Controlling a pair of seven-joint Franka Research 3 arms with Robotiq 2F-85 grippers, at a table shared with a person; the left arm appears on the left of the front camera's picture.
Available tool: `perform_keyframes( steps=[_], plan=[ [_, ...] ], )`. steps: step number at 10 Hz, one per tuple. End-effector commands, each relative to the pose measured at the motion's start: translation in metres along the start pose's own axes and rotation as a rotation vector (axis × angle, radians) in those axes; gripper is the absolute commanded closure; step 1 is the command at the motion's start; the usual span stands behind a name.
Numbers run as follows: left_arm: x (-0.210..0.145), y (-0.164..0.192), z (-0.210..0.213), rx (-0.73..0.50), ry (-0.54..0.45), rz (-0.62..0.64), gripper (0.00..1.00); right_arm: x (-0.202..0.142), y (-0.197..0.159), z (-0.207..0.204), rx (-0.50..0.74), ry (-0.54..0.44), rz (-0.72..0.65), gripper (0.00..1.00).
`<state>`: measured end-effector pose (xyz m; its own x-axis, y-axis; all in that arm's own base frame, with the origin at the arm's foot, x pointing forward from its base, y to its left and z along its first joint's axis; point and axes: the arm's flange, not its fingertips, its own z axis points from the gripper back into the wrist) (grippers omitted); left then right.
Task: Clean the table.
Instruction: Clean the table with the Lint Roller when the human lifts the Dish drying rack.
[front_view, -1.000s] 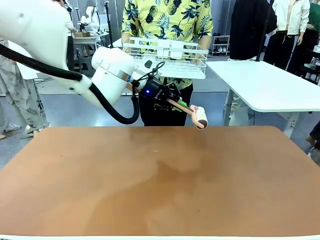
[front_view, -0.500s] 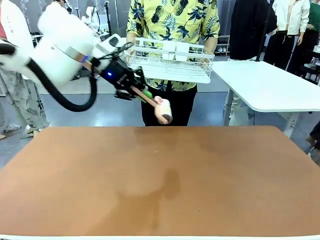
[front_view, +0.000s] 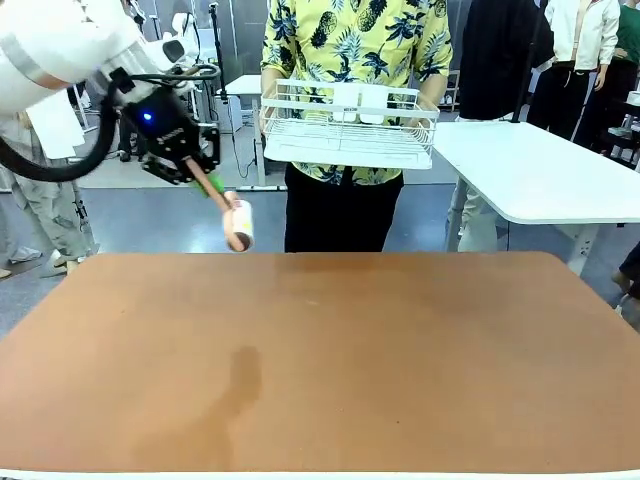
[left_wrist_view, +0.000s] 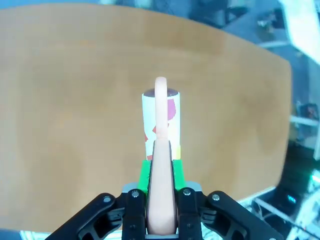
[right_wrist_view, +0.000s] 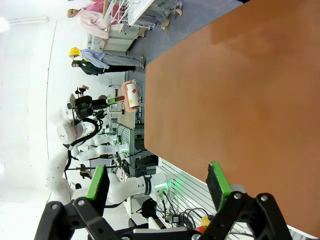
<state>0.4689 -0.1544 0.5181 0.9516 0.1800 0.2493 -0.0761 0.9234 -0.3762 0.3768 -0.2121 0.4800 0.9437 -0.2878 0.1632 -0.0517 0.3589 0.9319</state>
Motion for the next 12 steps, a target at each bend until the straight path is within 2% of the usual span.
perform_keyframes(
  steps=[1,4,6,8,9,10,11,12],
  plan=[
    [0.003,0.004,0.025,0.131,0.014,0.03,0.79,-0.001,0.004,0.001,0.014,-0.001,0.002,0.0],
    [0.019,0.015,0.036,0.235,0.034,0.03,0.79,-0.001,0.004,0.001,0.014,-0.001,0.002,0.0],
    [0.023,0.022,0.03,0.355,0.047,0.104,0.79,-0.001,0.004,0.001,0.014,-0.001,0.002,0.0],
    [0.021,0.021,0.02,0.396,0.077,0.026,0.79,-0.001,0.004,0.001,0.014,-0.001,0.002,0.0],
    [0.02,0.019,0.019,0.395,0.053,0.018,0.79,-0.001,0.004,0.001,0.014,-0.001,0.002,0.0],
    [0.016,0.004,0.008,0.335,0.065,0.007,0.79,-0.001,0.004,0.001,0.014,-0.001,0.002,0.0],
    [0.018,0.027,0.014,0.37,0.059,0.028,0.79,-0.001,0.004,0.001,0.014,-0.001,0.002,0.0],
    [0.018,0.027,0.014,0.37,0.059,0.028,0.79,-0.001,0.004,0.001,0.014,-0.001,0.002,0.0]
  ],
)
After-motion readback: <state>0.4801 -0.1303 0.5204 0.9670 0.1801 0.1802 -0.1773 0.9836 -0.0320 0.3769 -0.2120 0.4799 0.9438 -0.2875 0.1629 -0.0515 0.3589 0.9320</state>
